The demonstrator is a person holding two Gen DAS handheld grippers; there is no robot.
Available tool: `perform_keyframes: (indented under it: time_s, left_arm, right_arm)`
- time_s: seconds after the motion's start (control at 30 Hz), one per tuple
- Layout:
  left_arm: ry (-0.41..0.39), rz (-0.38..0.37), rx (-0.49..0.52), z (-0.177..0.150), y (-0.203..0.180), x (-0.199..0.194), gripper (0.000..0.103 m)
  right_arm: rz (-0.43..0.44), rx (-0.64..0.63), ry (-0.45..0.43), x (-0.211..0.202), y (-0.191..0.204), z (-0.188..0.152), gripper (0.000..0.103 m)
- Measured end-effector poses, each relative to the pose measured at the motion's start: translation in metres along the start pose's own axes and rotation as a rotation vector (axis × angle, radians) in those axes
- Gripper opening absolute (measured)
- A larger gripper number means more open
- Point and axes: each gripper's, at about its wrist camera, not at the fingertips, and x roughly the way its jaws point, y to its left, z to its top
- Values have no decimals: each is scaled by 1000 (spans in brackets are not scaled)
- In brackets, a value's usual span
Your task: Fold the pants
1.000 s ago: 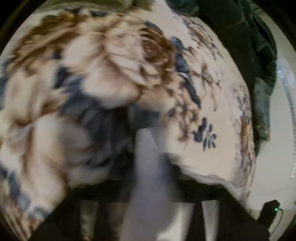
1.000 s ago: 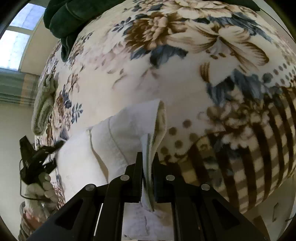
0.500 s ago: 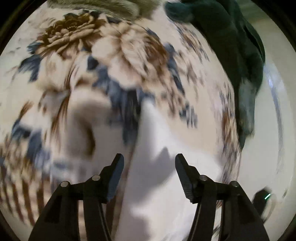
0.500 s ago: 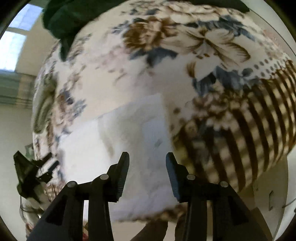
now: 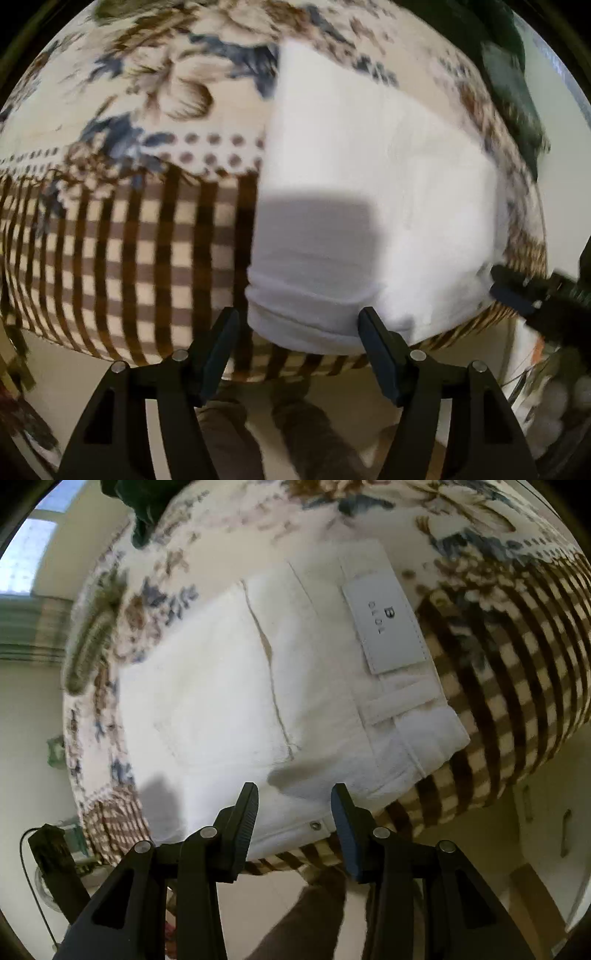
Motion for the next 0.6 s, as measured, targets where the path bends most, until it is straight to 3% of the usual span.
perform_keyframes:
  time_s: [0.1,0.2,0.27,0.3,0.33,0.47,0.53,0.6]
  left_arm:
    - [-35,-4,-17,12,6,-3,69]
    - [23,-18,-75,19,22,20,72]
    - [74,-55,-138,23,30,36,78]
    - [88,-80,-171,24,36,40,82]
    - [91,-85,-178,25,39,41,83]
    - [63,-83,-142,27,46,26,83]
    - [47,-91,-134,29,44,22,83]
    - [36,-95,-129,35,34,26,83]
  right_arm:
    - [-14,-63,12,13,13,6,44]
    - [-183,-195,32,38,21,1,42]
    - [-176,-170,26,38,6,-5,39]
    - [-169,-150,29,35,0,-6,31]
    - [-157,-130,34,32,-6,-8,30]
    - [-30,124,-4,5,-54,-7,38]
    - [38,286,-24,3,-88,-7,50]
    - [104,419,-10,12,-112,-7,51]
